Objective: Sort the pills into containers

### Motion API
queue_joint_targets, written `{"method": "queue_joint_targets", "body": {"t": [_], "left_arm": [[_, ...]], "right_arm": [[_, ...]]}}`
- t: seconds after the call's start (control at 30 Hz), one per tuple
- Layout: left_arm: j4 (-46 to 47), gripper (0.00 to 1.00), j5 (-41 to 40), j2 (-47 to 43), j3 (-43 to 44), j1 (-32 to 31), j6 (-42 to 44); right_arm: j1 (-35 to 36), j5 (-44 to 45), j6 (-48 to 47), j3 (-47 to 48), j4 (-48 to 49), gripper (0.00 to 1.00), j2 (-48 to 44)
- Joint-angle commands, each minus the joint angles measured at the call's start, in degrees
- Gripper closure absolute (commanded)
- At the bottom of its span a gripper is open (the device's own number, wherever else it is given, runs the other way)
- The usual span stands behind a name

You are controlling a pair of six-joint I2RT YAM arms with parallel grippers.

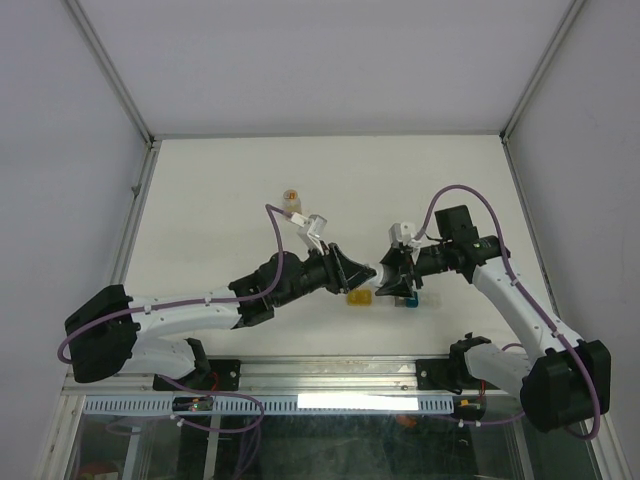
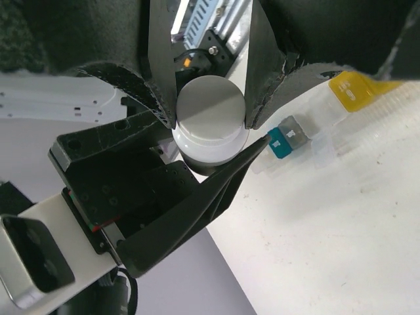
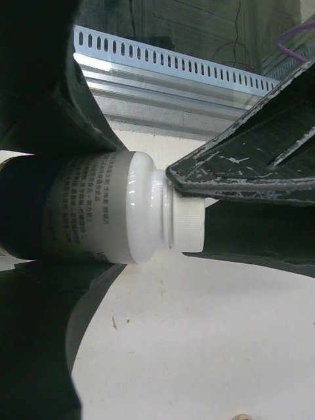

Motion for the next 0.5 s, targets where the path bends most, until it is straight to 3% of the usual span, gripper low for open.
{"method": "queue_joint_targets", "body": {"t": [0.0, 0.47], "left_arm": [[-0.48, 1.00, -6.10, -4.17, 3.82, 0.71, -9.25], [-13.27, 1.00, -5.46, -2.06, 11.87, 0.36, -22.12]], "right_arm": [[-0.19, 0.94, 1.18, 1.28, -0.28, 1.00, 0.20], [-0.38, 1.20, 1.16, 1.04, 0.04, 1.00, 0.25]]}}
